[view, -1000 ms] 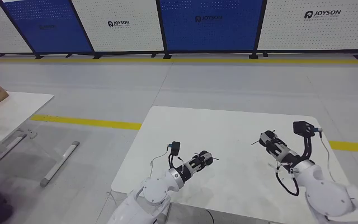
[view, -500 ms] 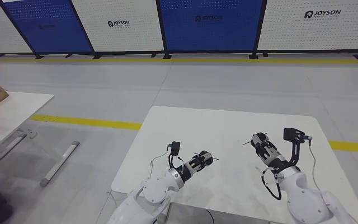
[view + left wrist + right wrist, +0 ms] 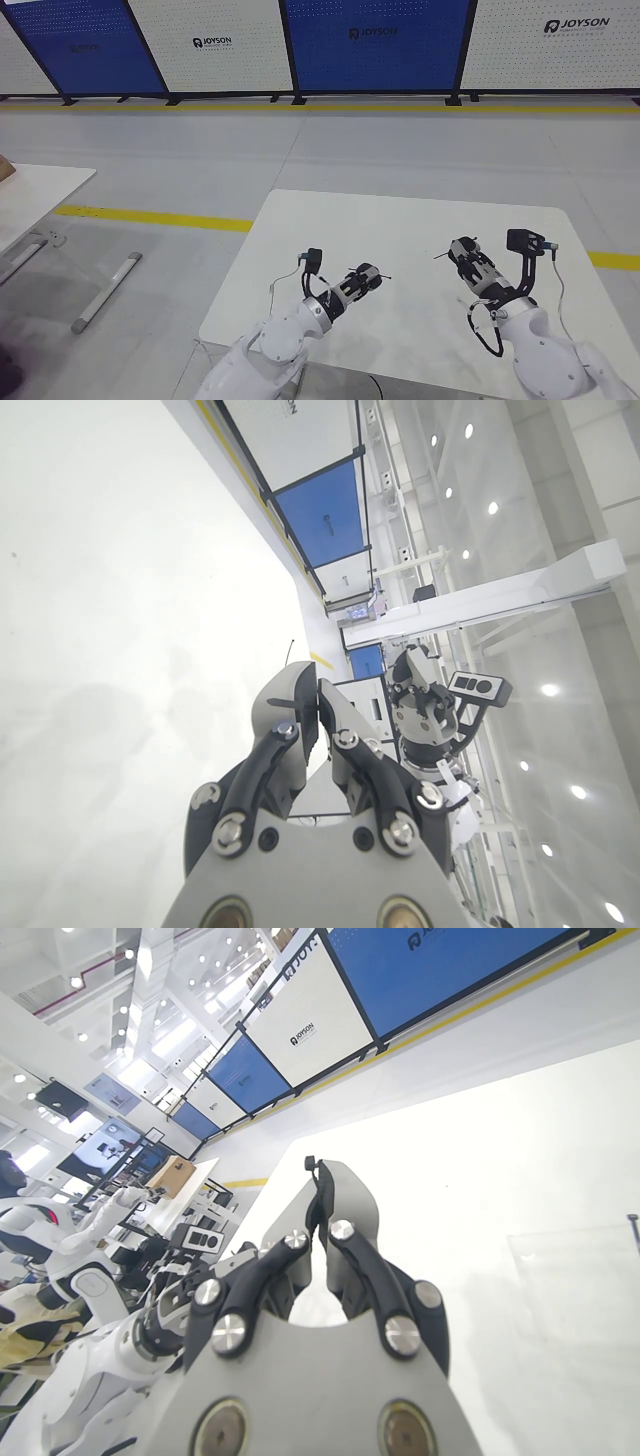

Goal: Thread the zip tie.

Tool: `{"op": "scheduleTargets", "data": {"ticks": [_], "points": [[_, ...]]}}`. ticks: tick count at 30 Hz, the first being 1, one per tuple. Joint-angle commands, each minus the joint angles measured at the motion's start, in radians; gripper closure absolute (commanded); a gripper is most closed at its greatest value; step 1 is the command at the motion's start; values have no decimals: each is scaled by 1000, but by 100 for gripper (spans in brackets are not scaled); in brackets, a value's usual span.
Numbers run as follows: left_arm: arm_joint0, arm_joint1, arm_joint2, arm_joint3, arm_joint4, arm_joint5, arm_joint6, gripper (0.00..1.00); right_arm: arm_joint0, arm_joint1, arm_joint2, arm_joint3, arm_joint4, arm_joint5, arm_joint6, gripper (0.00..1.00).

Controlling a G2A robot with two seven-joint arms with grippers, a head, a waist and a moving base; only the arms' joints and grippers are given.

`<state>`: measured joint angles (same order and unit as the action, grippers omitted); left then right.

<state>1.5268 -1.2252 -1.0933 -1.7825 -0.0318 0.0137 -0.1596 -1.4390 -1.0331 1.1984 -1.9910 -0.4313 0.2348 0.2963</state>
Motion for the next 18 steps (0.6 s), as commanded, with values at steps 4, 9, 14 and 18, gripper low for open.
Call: {"op": "scheduleTargets", "data": {"ticks": [4,9,14,18], "points": [[-14,-7,30,0,46,-4,73,100,0,0,0,0,0,0,0,100],[-14,-7,30,0,46,-4,73,100,0,0,0,0,0,0,0,100],[-14,-7,30,0,46,-4,73,100,-17,-4,-6,0,-46,13,-61,100],[-14,-7,30,0,46,-4,73,100,-44,-13,-49,-16,-89,28,-98,100]]}}
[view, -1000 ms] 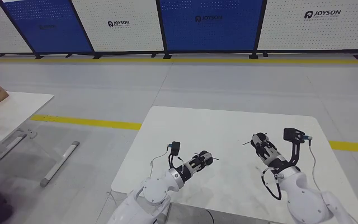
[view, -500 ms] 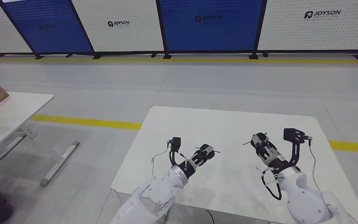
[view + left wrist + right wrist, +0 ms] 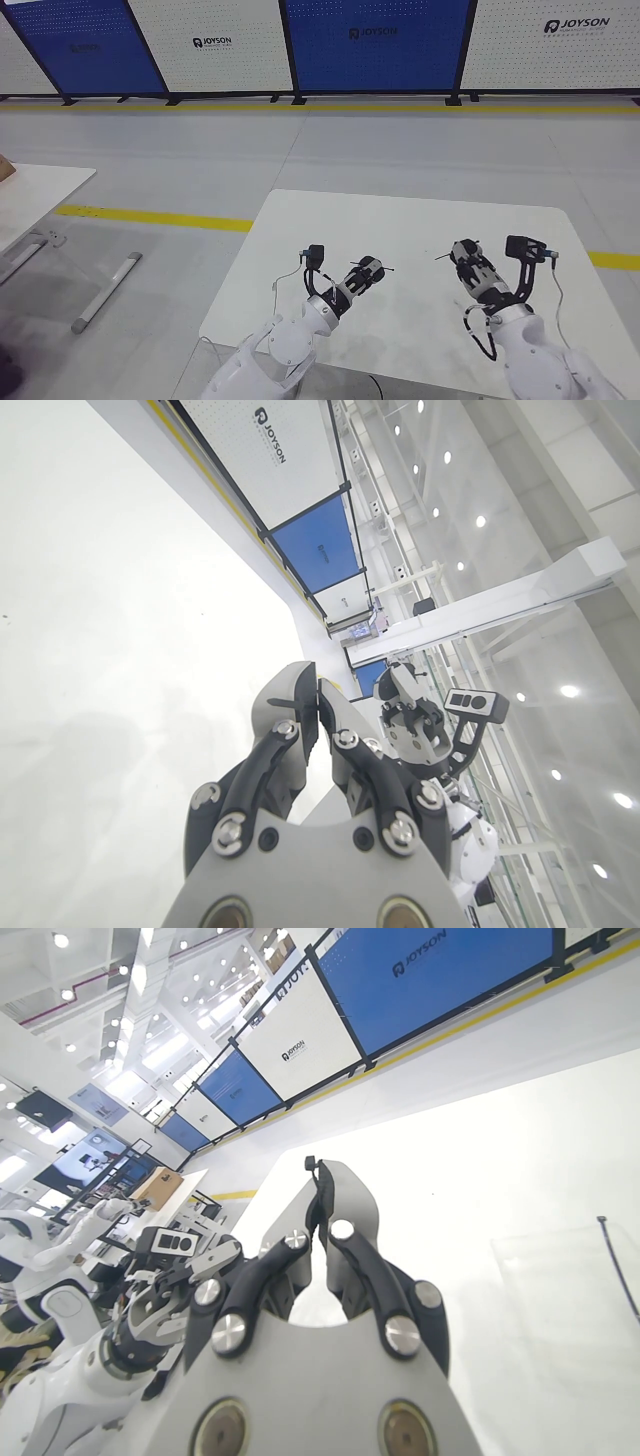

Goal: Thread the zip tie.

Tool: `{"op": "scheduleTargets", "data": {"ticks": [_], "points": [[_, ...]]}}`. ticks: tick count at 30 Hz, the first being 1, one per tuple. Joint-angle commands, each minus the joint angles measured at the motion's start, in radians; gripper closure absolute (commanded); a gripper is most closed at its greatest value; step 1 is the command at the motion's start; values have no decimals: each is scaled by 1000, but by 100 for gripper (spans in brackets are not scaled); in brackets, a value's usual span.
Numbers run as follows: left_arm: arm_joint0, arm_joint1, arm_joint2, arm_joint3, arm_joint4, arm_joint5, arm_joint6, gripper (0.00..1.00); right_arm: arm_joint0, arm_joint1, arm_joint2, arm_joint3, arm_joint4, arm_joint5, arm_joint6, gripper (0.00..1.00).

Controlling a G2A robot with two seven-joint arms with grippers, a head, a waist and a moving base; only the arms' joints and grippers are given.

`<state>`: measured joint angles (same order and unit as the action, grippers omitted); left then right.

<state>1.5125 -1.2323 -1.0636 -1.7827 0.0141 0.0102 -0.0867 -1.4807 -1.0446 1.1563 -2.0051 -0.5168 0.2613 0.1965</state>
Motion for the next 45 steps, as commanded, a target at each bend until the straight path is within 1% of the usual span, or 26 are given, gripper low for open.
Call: {"op": "scheduleTargets", "data": {"ticks": [1,5,17,19,21,25,28,40,43,45], "points": [[0,0,0,0,0,0,0,100,-4,-3,-22,-2,-18,3,12,100],[0,0,0,0,0,0,0,100,17,-13,-68,21,-43,-7,35,100],[0,0,0,0,0,0,0,100,19,-14,-70,23,-39,-10,37,100],[0,0,0,0,0,0,0,100,16,-18,-67,25,-22,-28,12,100],[0,0,0,0,0,0,0,100,16,-24,-67,30,35,-64,-4,100],[0,0,0,0,0,0,0,100,33,-31,-67,56,138,-131,54,100],[0,0,0,0,0,0,0,100,52,-35,-64,75,167,-153,75,100],[0,0,0,0,0,0,0,100,56,-37,-66,80,167,-154,70,100],[0,0,0,0,0,0,0,100,57,-45,-75,96,174,-149,32,100],[0,0,0,0,0,0,0,100,63,-52,-95,111,178,-142,13,100]]}}
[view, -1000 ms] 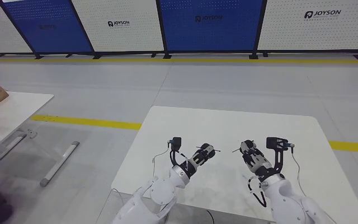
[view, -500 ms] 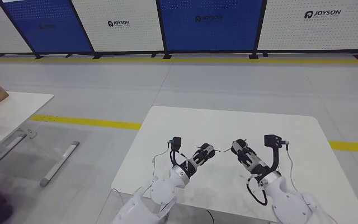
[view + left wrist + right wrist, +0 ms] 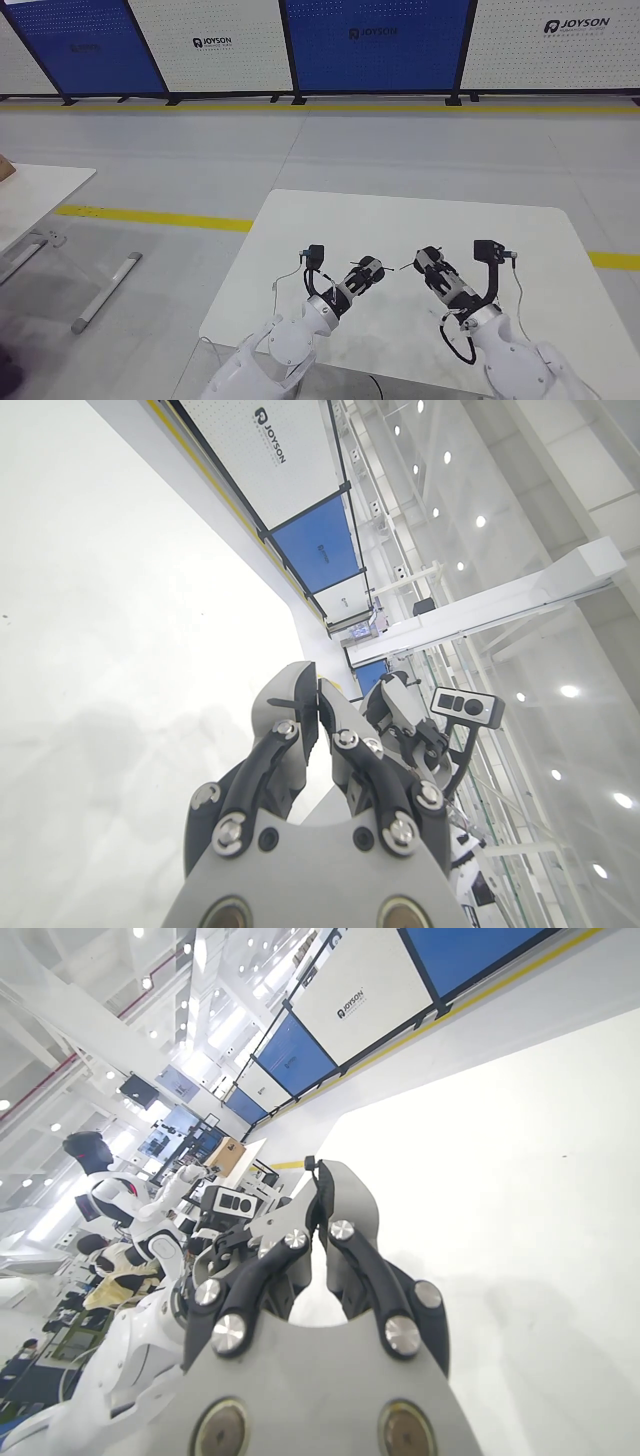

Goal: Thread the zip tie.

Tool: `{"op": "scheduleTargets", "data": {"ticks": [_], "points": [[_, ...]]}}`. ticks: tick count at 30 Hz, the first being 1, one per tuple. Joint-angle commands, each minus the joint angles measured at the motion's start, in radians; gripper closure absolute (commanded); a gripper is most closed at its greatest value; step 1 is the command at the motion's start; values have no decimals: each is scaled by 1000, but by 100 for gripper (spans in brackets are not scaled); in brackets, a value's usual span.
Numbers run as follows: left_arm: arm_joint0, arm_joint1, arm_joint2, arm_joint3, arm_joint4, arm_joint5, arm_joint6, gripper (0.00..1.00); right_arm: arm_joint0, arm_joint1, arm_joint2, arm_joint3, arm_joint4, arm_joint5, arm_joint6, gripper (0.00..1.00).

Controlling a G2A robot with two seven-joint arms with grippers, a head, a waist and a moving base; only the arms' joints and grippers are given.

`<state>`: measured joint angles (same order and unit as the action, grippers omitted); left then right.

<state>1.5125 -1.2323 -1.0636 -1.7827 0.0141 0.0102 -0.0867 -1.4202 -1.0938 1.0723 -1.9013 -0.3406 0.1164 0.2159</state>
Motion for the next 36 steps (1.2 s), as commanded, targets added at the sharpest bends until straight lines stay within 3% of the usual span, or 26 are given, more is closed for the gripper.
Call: {"op": "scheduleTargets", "data": {"ticks": [1,7,36], "points": [[0,0,0,0,0,0,0,100,7,-6,-21,14,-2,9,-10,100],[0,0,0,0,0,0,0,100,31,-23,-67,54,-68,78,-47,100],[0,0,0,0,0,0,0,100,30,-40,-51,63,-65,49,-32,100]]}}
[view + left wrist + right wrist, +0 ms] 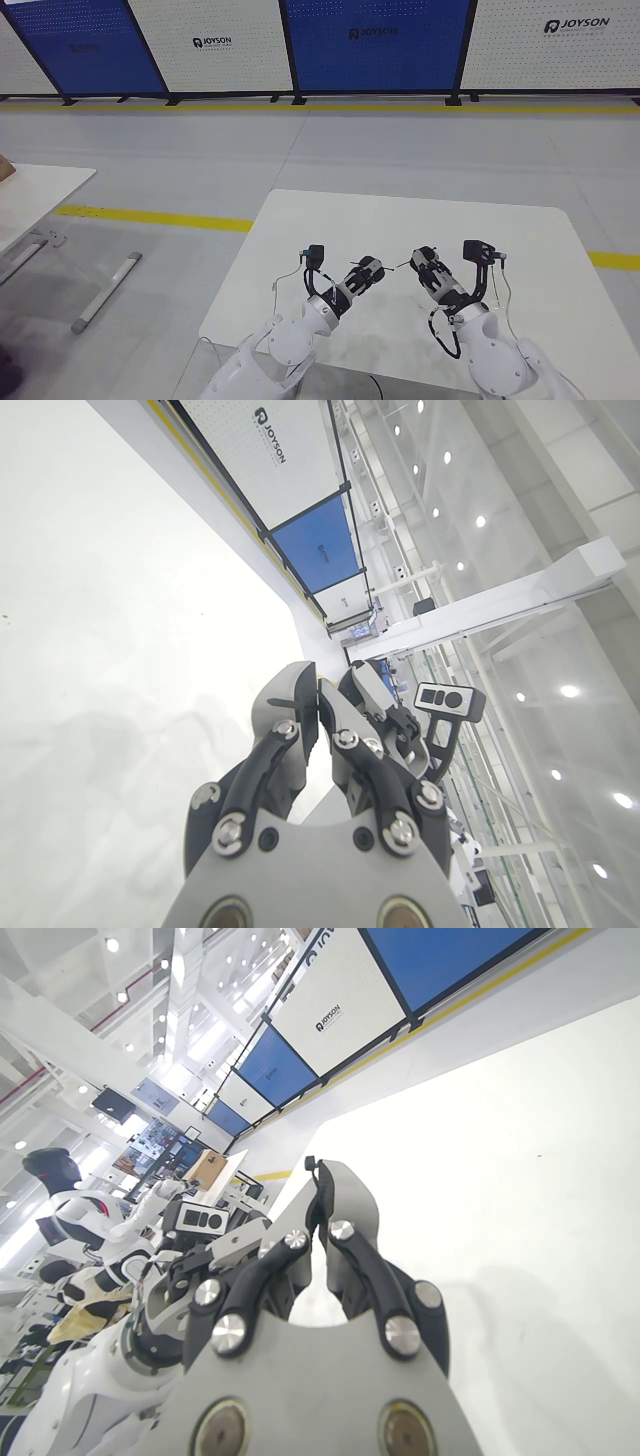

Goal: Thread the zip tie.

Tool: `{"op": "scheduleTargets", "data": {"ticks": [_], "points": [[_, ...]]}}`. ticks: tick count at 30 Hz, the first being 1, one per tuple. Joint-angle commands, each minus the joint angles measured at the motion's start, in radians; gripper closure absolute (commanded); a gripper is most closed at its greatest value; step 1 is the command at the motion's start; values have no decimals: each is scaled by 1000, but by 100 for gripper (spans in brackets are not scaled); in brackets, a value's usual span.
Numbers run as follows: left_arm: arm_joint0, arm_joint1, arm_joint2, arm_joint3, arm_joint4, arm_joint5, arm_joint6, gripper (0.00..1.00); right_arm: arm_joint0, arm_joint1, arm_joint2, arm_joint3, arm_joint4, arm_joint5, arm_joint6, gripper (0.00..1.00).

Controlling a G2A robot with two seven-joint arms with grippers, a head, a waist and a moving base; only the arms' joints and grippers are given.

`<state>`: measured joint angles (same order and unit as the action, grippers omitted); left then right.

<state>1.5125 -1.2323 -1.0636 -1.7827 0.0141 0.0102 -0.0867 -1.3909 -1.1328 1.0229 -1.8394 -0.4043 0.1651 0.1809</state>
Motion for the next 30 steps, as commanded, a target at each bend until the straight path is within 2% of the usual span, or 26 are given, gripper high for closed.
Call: {"op": "scheduleTargets", "data": {"ticks": [1,21,30], "points": [[0,0,0,0,0,0,0,100,2,-2,-4,1,-3,0,6,100],[0,0,0,0,0,0,0,100,-45,-17,33,-21,-12,-15,-6,100],[0,0,0,0,0,0,0,100,-39,-26,31,-18,-25,-9,8,100]]}}
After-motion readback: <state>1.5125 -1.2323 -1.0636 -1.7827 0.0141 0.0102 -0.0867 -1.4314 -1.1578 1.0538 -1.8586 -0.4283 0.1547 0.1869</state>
